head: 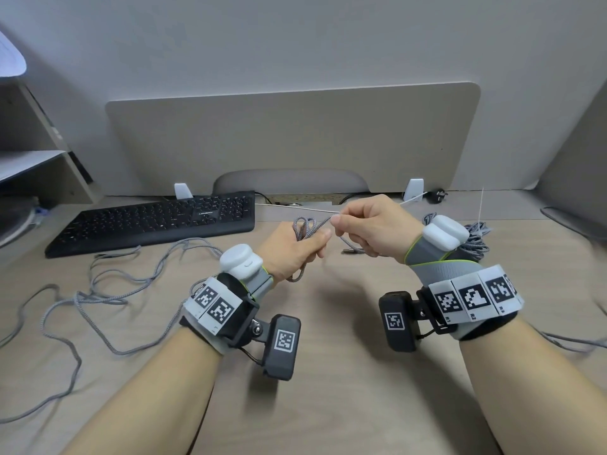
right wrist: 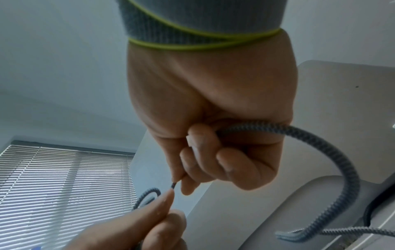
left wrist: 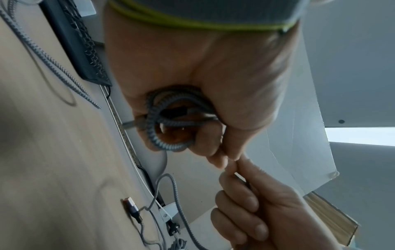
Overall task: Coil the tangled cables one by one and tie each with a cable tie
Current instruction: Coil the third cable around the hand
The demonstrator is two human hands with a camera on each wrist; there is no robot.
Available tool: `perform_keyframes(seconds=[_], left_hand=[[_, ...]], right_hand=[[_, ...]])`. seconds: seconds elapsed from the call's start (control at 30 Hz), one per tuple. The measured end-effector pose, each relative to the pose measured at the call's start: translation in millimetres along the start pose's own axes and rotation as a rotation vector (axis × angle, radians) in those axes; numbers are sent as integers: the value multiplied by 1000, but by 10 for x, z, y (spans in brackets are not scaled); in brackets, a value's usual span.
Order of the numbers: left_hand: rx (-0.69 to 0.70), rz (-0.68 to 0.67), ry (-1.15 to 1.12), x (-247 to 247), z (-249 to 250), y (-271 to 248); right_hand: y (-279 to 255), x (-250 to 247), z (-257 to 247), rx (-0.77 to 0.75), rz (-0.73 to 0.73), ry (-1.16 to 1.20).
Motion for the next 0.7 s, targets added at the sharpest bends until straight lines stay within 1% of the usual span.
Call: perform_keyframes(seconds=[0.1, 0.2, 0.3, 0.37, 0.47, 0.53, 0.7], left_hand=[[-22, 81, -10, -88, -55, 31], [-108, 233, -231, -250, -107, 17], [-167, 302, -360, -335, -183, -1], [-174, 292, -397, -334, -216, 4], [-173, 195, -476, -213, -143, -12], [-151, 150, -526, -126, -57, -21], [-131, 170, -633, -27, -3, -11]], right_hand=[[-1, -15, 10, 4, 8, 20], [-9, -54, 10, 13, 23, 54], [-22, -26, -28, 10, -16, 16], [-23, 4, -61, 4, -22, -3], [-27, 18, -110, -21, 21, 9], [-24, 47, -114, -35, 20, -14], [-45, 221, -157, -74, -53, -94]])
Point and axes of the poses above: each hand's wrist, its own y-axis towards the middle knuckle, its own x-axis out of the palm, z = x × y, the point moved 4 cm from there along y, towards the middle knuckle, and after that the axes turned 5 degrees about -z, right-handed, at the moved point
